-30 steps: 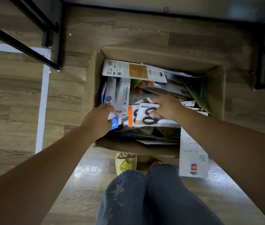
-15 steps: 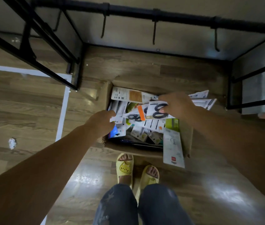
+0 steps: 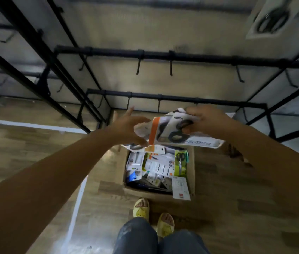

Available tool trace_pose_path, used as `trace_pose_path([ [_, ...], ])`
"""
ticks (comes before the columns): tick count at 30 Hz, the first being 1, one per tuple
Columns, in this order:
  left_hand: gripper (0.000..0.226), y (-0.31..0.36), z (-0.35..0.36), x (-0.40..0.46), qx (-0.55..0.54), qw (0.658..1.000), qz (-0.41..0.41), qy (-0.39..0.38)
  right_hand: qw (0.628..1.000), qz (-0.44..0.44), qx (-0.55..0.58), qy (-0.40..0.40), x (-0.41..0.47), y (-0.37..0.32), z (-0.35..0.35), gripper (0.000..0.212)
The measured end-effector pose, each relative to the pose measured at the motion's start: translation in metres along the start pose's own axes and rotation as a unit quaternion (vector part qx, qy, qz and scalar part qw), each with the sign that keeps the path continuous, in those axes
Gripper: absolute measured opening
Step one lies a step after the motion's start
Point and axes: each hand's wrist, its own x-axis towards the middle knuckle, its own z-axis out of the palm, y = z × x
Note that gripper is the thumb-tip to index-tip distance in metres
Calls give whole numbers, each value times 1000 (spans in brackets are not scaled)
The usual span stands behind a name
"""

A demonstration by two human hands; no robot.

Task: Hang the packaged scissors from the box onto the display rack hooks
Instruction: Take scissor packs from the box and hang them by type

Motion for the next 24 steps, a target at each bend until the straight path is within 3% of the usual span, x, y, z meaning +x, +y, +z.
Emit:
trace_pose_path([
  [3, 18, 38, -47, -35, 7, 1000, 14, 1, 995, -5, 85, 61, -24, -27, -45, 16],
  [6, 33, 62, -87, -67, -97, 993, 43, 43, 986, -6, 142, 82, -42, -53, -81, 25],
  [10, 30, 89, -127, -105, -134, 986, 67, 79, 978, -22, 176, 111, -63, -88, -120, 13],
  [18, 13, 113, -170, -152, -268, 949, 130, 105, 945, -74, 226, 223, -97, -137, -177, 23],
  [24, 19, 125, -187, -162, -404, 882, 177, 168, 886, -121, 286, 345, -106, -159, -205, 15],
])
